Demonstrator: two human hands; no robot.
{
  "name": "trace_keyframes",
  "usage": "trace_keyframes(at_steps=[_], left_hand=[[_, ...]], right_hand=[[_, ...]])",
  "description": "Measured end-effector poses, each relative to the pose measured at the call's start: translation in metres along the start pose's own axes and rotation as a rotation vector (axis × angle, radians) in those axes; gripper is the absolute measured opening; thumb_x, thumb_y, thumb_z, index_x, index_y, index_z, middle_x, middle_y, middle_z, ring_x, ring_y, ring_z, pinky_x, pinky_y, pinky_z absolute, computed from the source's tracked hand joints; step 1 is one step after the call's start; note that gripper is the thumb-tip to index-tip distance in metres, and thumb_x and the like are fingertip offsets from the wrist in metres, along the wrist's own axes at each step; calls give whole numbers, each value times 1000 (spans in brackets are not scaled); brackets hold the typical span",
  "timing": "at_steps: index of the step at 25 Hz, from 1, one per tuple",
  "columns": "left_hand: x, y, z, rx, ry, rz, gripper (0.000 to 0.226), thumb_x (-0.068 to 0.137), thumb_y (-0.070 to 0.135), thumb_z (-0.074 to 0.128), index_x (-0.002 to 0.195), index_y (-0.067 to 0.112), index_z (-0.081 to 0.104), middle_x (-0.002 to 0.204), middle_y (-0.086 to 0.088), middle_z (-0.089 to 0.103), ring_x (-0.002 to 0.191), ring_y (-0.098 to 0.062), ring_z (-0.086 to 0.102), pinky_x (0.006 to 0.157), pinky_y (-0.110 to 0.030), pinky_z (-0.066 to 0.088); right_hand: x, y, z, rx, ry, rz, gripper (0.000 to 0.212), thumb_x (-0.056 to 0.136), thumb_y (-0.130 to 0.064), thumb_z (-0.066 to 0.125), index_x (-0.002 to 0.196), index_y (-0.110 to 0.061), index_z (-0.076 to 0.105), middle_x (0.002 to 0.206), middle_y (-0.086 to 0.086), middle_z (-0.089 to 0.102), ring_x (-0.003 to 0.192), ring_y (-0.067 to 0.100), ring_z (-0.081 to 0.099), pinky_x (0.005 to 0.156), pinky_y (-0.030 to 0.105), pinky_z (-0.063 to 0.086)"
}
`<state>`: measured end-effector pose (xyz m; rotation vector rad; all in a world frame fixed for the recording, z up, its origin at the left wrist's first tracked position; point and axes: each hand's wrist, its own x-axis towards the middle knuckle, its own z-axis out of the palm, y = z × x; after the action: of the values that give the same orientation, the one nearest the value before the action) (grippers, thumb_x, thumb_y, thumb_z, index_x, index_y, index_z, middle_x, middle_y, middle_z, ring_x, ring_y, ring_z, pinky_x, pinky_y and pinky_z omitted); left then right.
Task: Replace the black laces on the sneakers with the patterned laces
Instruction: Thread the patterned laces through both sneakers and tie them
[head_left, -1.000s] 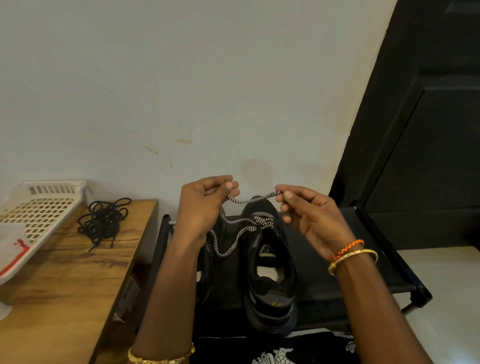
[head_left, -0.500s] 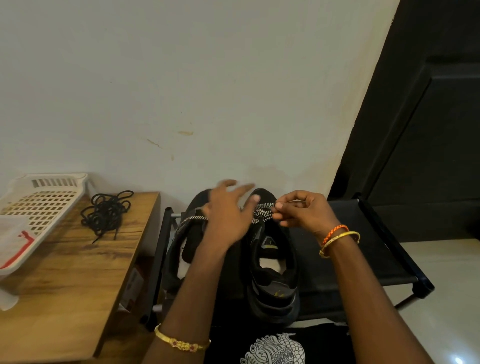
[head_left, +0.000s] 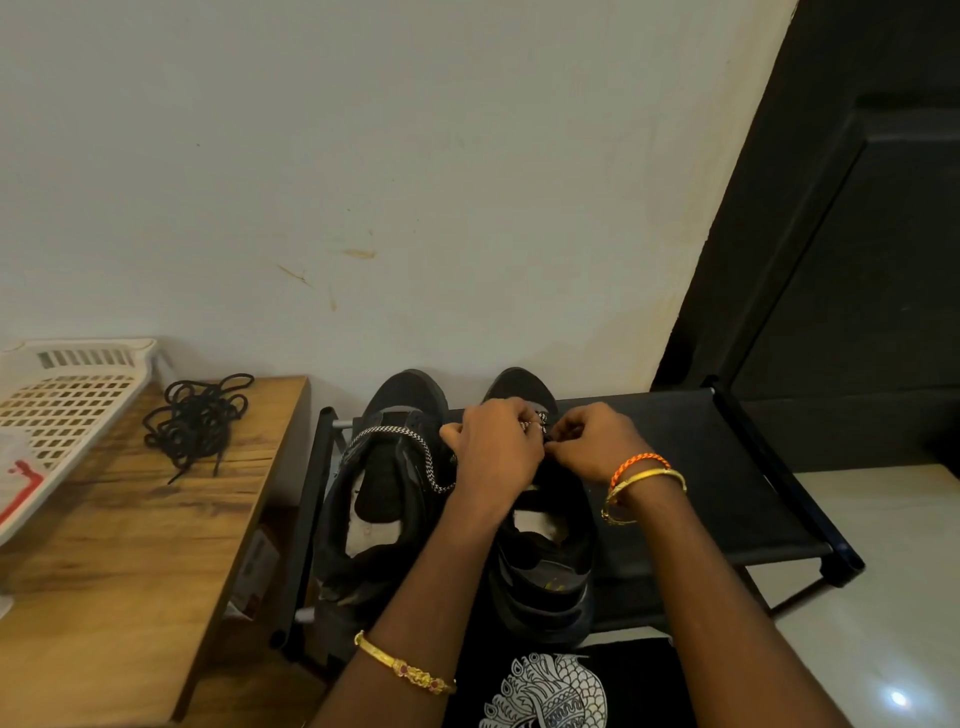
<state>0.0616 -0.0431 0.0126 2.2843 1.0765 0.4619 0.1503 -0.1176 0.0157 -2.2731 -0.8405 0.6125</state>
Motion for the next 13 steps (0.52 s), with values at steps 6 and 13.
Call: trace_keyframes(at_steps=[6,13], left_hand=[[0,-3,11,131,-17,-10,21,94,32,55,109,28,69,125,-2,44,124,-22,33,98,-38,27],[4,-9,17,54,-45,13,18,91,24,62,106,24,72,127,1,43,123,-18,35,98,-37,27]], right_hand=[[1,1,-14,258,-66,145,16,88,-1,56,93,-9,70,84,4,63,70,13,55,53,24,45],[10,4,-19,349,-74,211,18,87,5,57,86,-7,71,96,13,67,93,26,60,83,39,51]])
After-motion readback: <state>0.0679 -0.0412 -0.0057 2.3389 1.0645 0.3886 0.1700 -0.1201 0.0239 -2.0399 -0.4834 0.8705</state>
